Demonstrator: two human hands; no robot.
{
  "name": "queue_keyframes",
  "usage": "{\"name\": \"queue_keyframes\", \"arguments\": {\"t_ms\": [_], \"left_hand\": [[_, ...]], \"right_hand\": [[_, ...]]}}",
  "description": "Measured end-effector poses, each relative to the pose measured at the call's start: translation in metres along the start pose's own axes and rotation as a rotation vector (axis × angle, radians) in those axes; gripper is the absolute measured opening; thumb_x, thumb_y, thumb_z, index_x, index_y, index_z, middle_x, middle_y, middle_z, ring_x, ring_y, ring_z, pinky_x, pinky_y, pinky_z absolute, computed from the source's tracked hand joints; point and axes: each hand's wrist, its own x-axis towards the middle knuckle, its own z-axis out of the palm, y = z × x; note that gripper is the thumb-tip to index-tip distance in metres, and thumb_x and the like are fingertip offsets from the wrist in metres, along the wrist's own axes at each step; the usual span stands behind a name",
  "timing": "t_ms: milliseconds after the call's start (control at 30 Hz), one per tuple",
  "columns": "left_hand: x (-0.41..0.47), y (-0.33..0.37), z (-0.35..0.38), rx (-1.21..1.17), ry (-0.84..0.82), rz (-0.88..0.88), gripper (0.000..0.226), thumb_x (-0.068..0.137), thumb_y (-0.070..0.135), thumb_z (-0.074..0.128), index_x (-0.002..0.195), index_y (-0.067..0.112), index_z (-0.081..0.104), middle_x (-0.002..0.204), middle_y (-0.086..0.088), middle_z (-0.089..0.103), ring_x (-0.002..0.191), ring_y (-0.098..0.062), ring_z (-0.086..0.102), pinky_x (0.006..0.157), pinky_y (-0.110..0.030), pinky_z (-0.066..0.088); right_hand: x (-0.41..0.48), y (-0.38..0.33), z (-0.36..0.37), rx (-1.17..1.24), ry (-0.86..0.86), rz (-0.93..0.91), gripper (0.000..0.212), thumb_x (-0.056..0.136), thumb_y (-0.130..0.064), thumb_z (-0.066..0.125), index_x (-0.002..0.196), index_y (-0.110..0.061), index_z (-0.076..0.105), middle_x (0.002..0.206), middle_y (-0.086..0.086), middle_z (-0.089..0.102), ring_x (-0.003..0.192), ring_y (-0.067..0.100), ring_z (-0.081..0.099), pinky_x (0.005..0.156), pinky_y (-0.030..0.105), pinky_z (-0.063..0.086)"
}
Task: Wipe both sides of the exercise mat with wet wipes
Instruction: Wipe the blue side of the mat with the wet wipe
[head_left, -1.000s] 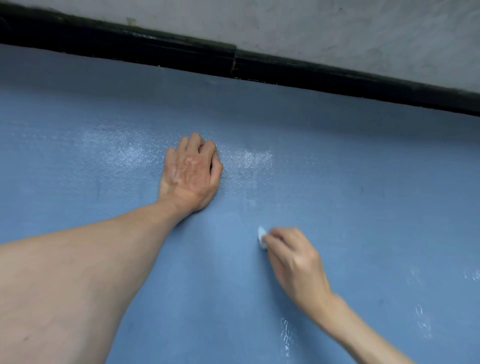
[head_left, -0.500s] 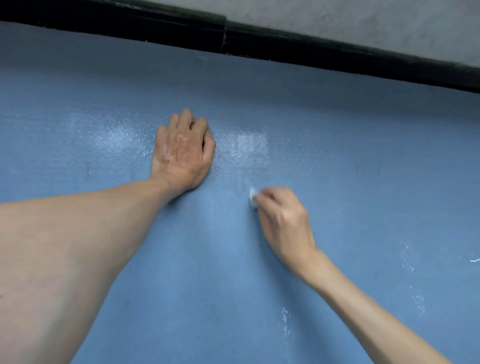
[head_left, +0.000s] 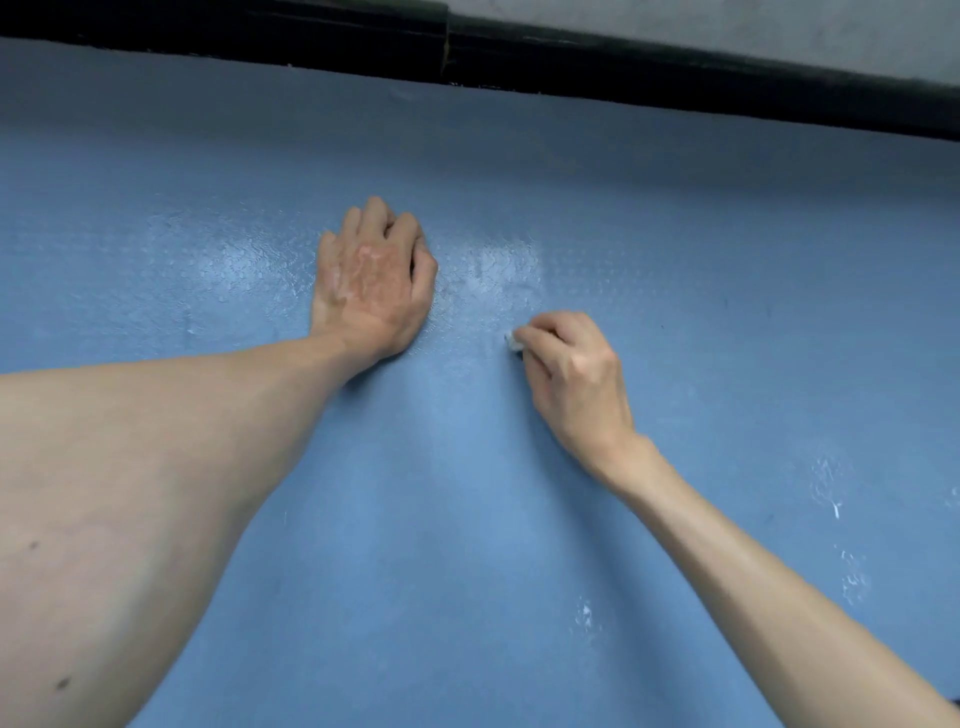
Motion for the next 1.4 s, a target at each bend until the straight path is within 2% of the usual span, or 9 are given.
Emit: {"name": "queue_keyframes", "arguments": {"t_ms": [167,300,533,633,800,900,1033,1200,1400], "left_hand": [[0.000,-0.001,0.000,-0.001,0.004,-0.016,0.028,0.101,0.028,0.033,0.104,0.011,0.055,0.109,-0.011,0.049,0.097,-0.028,0.043,0.081,-0.039,0.028],[0.000,0.000,0.000,0.000,0.001,0.002,0.029,0.101,0.028,0.031,0.105,0.011,0.054,0.112,-0.011,0.048,0.100,-0.029,0.042,0.082,-0.038,0.027],[0.000,-0.001,0.000,-0.020,0.040,-0.005,0.031,0.101,0.027,0.033,0.105,0.007,0.057,0.112,-0.015,0.051,0.102,-0.032,0.044,0.085,-0.042,0.031],[-0.001,0.001,-0.001,-0.047,0.059,0.005,0.031,0.101,0.026,0.034,0.103,0.005,0.057,0.110,-0.016,0.052,0.101,-0.033,0.045,0.086,-0.042,0.031],[-0.013,-0.007,0.001,-0.128,0.101,0.140,0.029,0.095,0.024,0.038,0.090,0.003,0.058,0.094,-0.019,0.058,0.087,-0.038,0.051,0.074,-0.045,0.035],[-0.053,-0.001,0.000,-0.163,0.069,0.256,0.030,0.091,0.024,0.037,0.083,0.004,0.058,0.082,-0.018,0.058,0.075,-0.037,0.053,0.066,-0.044,0.037],[-0.122,0.019,-0.002,-0.178,0.019,0.362,0.026,0.092,0.024,0.039,0.081,0.009,0.057,0.078,-0.013,0.056,0.072,-0.033,0.052,0.063,-0.042,0.041],[-0.161,0.046,0.005,-0.112,-0.009,0.331,0.022,0.092,0.027,0.041,0.083,0.015,0.058,0.080,-0.006,0.054,0.076,-0.028,0.050,0.066,-0.038,0.031],[-0.159,0.048,0.001,-0.104,-0.022,0.319,0.022,0.092,0.028,0.040,0.082,0.017,0.057,0.081,-0.004,0.053,0.077,-0.026,0.051,0.068,-0.037,0.032]], "right_hand": [[-0.085,-0.019,-0.022,0.047,-0.085,-0.001,0.020,0.098,-0.007,0.053,0.089,0.000,0.070,0.084,0.008,0.062,0.072,0.028,0.056,0.065,0.033,0.046],[-0.154,-0.029,-0.044,0.093,-0.194,-0.032,0.015,0.088,0.004,0.059,0.095,-0.002,0.071,0.088,0.003,0.062,0.074,0.023,0.057,0.066,0.026,0.047],[-0.065,-0.018,-0.004,0.045,-0.008,0.010,0.011,0.082,0.007,0.061,0.082,0.000,0.069,0.080,0.011,0.062,0.072,0.030,0.057,0.062,0.037,0.046],[-0.057,-0.024,-0.003,0.029,0.051,0.054,0.011,0.083,0.006,0.061,0.079,0.000,0.068,0.078,0.011,0.061,0.070,0.031,0.056,0.061,0.036,0.045],[-0.147,-0.048,-0.024,0.094,-0.008,0.052,0.033,0.102,-0.016,0.045,0.081,-0.002,0.066,0.079,0.005,0.057,0.069,0.024,0.052,0.062,0.031,0.044],[-0.181,-0.048,-0.027,0.091,-0.019,0.033,0.031,0.102,-0.015,0.045,0.084,-0.004,0.068,0.081,0.002,0.060,0.069,0.020,0.053,0.062,0.027,0.045],[-0.150,-0.035,-0.019,0.064,0.024,-0.003,0.019,0.091,-0.007,0.052,0.080,-0.002,0.067,0.080,0.007,0.061,0.068,0.027,0.056,0.063,0.032,0.046],[-0.068,-0.020,-0.001,0.030,0.105,0.059,0.023,0.086,-0.006,0.046,0.077,-0.002,0.068,0.079,0.011,0.062,0.070,0.032,0.058,0.060,0.038,0.047],[-0.116,-0.040,-0.021,0.061,0.000,0.048,0.028,0.097,-0.016,0.047,0.078,-0.005,0.066,0.076,0.005,0.058,0.068,0.025,0.053,0.062,0.030,0.043]]}}
